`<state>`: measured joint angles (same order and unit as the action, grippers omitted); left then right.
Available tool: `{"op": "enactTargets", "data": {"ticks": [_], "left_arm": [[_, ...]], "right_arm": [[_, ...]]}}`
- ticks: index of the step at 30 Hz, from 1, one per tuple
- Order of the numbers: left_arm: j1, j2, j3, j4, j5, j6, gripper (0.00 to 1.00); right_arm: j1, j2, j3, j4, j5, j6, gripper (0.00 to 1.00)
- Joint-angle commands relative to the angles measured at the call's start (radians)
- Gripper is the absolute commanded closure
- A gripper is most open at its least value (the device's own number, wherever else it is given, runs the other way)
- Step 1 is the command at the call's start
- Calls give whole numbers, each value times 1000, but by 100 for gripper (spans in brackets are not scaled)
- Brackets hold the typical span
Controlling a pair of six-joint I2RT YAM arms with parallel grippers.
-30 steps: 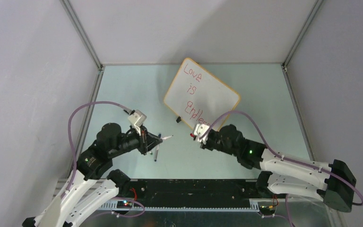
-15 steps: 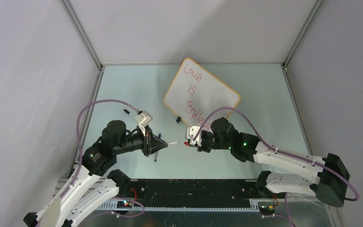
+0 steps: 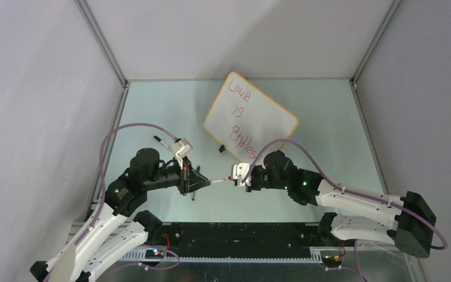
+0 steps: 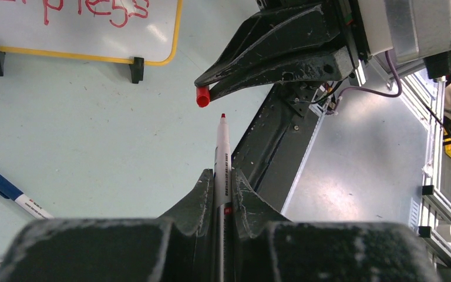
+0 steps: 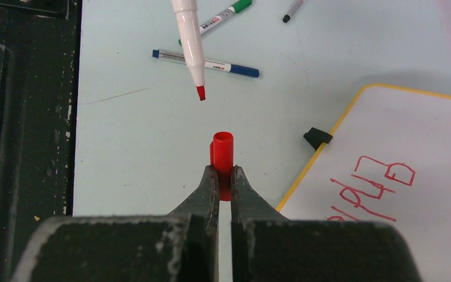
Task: Write a sentence on the whiteboard
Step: Insert the whiteboard marker without the cap into the pen cap.
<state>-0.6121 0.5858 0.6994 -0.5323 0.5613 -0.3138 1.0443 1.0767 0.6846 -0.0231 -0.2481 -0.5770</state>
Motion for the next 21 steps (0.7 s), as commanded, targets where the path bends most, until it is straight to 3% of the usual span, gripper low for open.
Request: {"op": "enactTargets", "data": {"ticks": [1,21], "left_arm": [[6,11,-6,36,30,-9,100],[6,20,-8,31,22,-11,100]], "right_arm": [[8,-29,6,49,-2,-21,100],[29,-45,6,47,-30,-29,100]]}}
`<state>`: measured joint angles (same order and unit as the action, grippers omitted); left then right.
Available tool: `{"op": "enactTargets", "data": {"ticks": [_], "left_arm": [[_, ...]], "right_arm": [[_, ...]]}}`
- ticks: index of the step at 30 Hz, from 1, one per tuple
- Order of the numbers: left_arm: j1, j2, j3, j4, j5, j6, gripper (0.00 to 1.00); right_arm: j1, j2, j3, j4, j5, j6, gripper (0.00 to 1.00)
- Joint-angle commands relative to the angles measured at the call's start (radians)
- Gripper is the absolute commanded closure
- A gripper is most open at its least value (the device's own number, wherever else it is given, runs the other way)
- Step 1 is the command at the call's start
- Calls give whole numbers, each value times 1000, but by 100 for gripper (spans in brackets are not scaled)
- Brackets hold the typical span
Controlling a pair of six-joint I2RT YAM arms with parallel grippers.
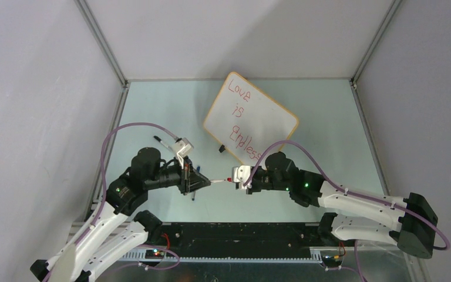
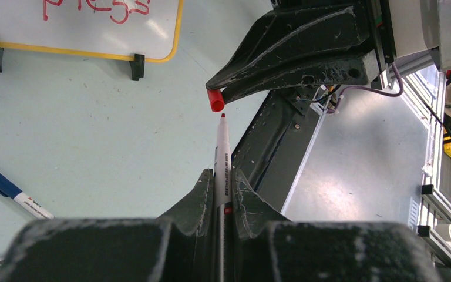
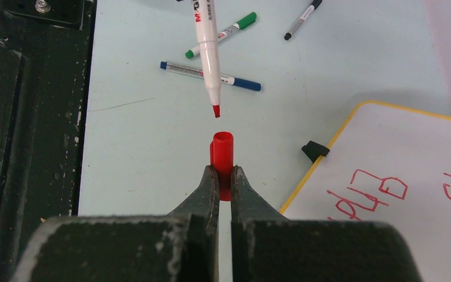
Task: Write a sentence on the whiteboard
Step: Insert the whiteboard marker without the cap into the pen cap.
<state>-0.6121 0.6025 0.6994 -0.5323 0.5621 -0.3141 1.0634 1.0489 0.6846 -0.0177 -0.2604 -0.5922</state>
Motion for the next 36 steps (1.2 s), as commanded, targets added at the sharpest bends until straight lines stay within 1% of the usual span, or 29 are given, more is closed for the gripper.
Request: {"op": "enactTargets", "data": {"ticks": [1,19,36], "left_arm": [[6,3,-8,32,22,-10,100],[6,6,-9,33,24,-12,100],[6,18,-12,36,32,-14,100]], "right_arm": [[10,-18,7,43,-21,-14,100],[24,-15,7,76,-22,-19,100],[42,20,38,60,-14,-29,100]]}}
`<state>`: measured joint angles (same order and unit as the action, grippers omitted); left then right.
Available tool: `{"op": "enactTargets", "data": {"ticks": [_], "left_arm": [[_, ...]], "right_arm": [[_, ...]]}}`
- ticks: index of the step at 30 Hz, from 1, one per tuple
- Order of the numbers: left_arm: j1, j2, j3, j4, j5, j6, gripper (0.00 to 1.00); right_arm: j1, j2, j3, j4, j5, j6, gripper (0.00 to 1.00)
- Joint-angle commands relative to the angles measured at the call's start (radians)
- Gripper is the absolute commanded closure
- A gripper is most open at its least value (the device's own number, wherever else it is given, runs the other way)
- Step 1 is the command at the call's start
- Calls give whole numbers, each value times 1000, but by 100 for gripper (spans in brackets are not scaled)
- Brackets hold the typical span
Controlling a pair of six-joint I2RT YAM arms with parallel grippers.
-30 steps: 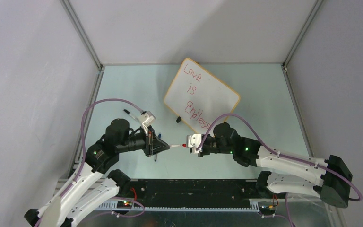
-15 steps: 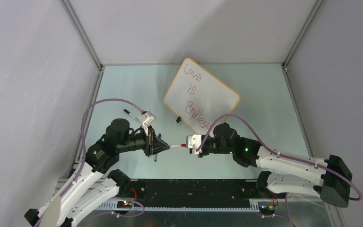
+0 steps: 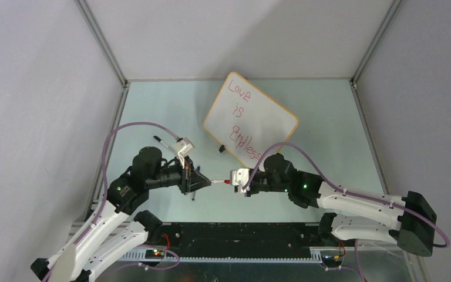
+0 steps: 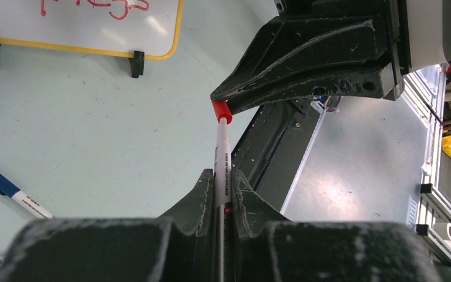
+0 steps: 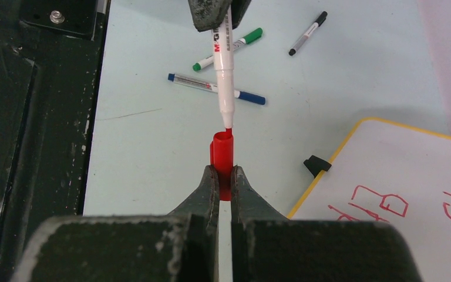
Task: Write a sentence on the whiteboard
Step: Insert the whiteboard marker without the cap into the pen cap.
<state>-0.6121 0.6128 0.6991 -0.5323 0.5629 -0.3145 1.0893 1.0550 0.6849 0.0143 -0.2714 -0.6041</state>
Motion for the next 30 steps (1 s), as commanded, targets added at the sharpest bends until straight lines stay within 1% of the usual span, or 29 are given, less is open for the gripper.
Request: {"op": "enactTargets", "data": {"ticks": [1,11,15,18,23,25,30], "left_arm": [[6,10,-12,37,33,-15,100],[7,32,-14,38,36,-19,100],[5,52,-18,39,42,-24,100],[4,77,-17,36,50,-27,100],[3,97,-18,30,38,-30,100],[2,105,-18,29,34,-31,100],[0,116,-19,29,37,-31,100]], "right_arm": [[17,16,46,21,3,-19,100],[45,54,101,-10,31,-15,100],[63,69,146,-85,53,-9,100],[89,100,219,-163,76,3,100],[143,208,352,-299,148,51,100],[153,240,419,-319,142,83,100],[170,299,526,-336,66,168,100]]}}
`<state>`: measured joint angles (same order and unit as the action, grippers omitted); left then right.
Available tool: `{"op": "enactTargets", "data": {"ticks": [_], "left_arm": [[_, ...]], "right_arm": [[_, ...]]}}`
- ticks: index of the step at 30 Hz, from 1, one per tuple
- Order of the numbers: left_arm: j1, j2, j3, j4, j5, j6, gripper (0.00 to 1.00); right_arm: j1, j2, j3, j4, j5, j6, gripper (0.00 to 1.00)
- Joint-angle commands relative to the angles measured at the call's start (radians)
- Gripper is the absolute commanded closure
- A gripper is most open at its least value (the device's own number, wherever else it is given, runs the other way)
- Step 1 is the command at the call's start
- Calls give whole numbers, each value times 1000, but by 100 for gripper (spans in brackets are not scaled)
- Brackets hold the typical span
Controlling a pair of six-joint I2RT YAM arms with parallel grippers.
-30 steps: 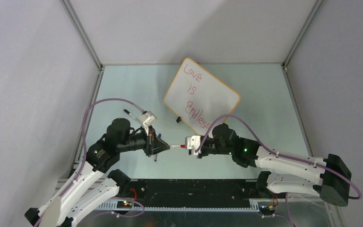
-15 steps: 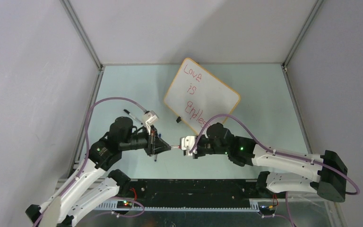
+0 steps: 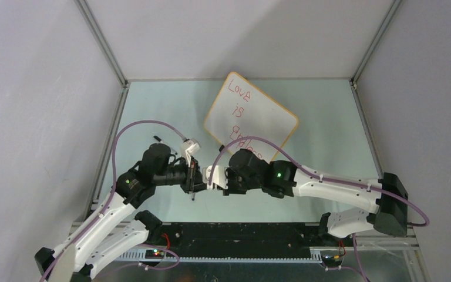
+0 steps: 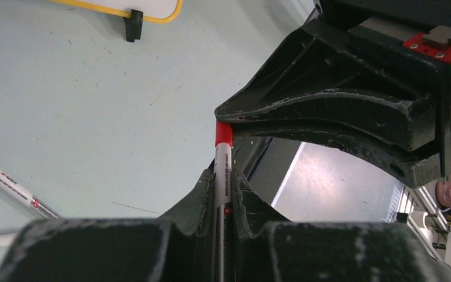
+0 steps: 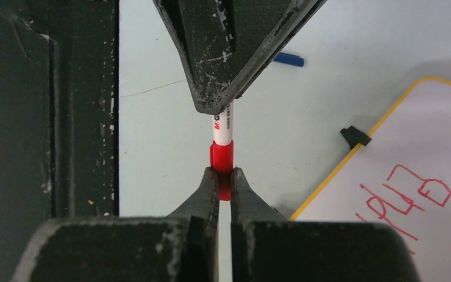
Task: Write a sentence on the whiteboard
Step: Insert the whiteboard marker without the cap into the pen cap.
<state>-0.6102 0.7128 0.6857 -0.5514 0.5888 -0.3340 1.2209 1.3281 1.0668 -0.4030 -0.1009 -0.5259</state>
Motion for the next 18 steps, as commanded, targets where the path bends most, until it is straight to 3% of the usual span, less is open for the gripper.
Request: {"op": "enactTargets", "data": {"ticks": [1,18], "left_arm": [[-5,17,-7,49,11,-12,100],[-26,23,-7,48,7,-13,100]], "right_arm": [[40,33,175,77,-107,99,100],[81,56,195,451,-72,181,100]]}}
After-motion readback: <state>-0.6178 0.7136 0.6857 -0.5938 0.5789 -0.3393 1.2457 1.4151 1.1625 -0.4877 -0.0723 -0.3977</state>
